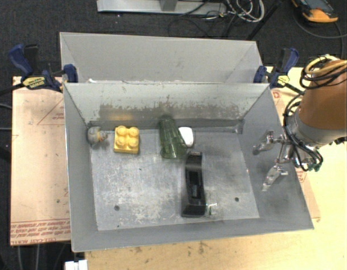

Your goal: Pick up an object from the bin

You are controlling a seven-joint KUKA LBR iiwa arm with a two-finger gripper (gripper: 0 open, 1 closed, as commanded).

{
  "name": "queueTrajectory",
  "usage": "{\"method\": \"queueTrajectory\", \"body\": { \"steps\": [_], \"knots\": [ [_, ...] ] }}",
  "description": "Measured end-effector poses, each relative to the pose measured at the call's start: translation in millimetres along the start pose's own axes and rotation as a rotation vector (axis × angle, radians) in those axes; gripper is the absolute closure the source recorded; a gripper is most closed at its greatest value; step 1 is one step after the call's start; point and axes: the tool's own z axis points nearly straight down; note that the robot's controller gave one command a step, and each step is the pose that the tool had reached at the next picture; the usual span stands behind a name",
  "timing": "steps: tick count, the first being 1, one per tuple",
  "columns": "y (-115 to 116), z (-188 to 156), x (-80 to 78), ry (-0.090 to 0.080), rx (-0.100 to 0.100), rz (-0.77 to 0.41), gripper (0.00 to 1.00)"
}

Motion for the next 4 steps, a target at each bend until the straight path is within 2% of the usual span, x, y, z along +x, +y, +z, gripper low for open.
{"method": "queueTrajectory", "body": {
  "steps": [1, 2, 3, 4],
  "knots": [
    [0, -2, -0.3, -0.002, 0.000, -0.001, 0.00],
    [5, -12, 1.4, -0.006, 0.001, -0.068, 0.00],
    [32, -41, -44.4, -0.008, 0.002, -0.156, 0.00],
    [57, -21, -60.9, -0.013, 0.002, -0.212, 0.00]
  ]
}}
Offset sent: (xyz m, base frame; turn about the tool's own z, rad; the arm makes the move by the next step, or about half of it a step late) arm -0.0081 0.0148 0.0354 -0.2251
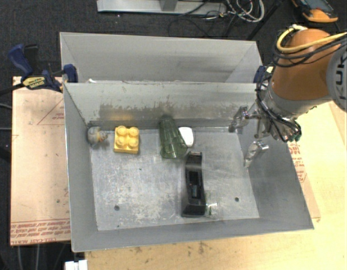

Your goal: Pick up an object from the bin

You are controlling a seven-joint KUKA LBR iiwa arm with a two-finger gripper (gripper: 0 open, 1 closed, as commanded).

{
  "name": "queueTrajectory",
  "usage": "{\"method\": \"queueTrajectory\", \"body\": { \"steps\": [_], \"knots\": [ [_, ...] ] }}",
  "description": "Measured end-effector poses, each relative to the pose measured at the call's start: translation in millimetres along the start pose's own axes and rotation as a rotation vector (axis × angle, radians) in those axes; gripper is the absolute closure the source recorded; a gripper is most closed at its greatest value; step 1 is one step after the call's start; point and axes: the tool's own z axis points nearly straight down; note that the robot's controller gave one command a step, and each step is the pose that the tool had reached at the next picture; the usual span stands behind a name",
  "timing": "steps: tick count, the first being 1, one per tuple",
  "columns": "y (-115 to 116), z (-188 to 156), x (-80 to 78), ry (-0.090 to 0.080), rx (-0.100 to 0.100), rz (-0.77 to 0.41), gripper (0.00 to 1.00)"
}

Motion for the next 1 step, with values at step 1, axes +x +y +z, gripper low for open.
{"method": "queueTrajectory", "body": {
  "steps": [1],
  "knots": [
    [30.7, 40.1, 41.5, 0.004, -0.001, -0.060, 0.00]
  ]
}}
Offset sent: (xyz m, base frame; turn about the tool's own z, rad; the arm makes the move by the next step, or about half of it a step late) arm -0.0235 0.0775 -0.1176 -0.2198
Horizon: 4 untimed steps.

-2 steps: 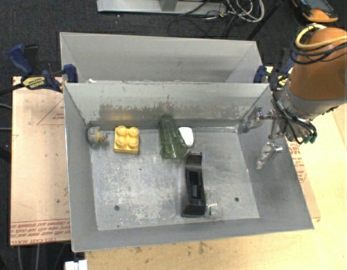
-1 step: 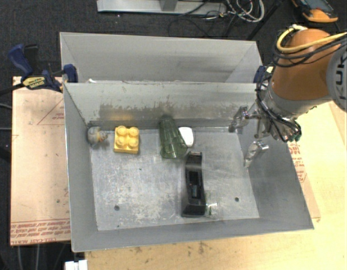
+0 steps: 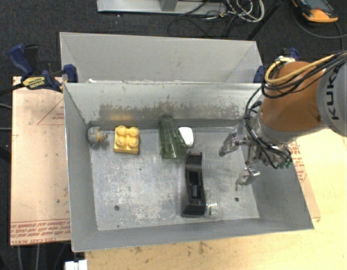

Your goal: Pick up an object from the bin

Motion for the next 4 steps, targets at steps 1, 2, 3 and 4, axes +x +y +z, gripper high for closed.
{"method": "queueTrajectory", "body": {
  "steps": [1, 2, 3, 4],
  "knots": [
    [45, 71, -38.5, 0.009, 0.002, -0.159, 1.00],
    [46, 71, -38.6, 0.009, 0.002, -0.160, 1.00],
    [11, 44, 47.7, 0.004, 0.000, -0.363, 0.00],
    [13, 45, 46.5, 0.003, -0.002, -0.368, 0.00]
  ]
}}
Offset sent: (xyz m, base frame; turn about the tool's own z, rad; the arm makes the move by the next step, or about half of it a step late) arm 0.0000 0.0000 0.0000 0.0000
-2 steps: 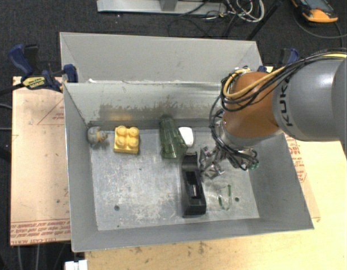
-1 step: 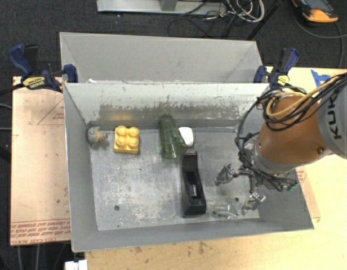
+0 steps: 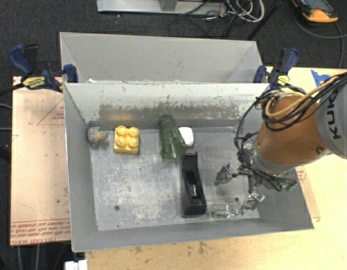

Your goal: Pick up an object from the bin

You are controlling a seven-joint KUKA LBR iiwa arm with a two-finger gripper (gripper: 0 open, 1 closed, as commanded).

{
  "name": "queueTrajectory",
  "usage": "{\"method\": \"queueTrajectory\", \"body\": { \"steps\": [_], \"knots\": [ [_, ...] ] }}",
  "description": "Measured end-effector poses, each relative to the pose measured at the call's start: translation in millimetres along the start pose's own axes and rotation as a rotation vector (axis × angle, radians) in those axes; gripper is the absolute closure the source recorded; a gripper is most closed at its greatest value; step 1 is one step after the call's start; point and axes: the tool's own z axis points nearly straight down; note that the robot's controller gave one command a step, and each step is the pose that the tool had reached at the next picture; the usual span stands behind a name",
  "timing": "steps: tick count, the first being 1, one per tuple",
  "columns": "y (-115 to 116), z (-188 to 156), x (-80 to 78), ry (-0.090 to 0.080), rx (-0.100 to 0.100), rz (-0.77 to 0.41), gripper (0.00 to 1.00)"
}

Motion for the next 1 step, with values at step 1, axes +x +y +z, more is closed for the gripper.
{"method": "queueTrajectory", "body": {
  "steps": [1],
  "knots": [
    [74.0, 6.2, -26.9, -0.007, 0.008, -0.134, 1.00]
  ]
}}
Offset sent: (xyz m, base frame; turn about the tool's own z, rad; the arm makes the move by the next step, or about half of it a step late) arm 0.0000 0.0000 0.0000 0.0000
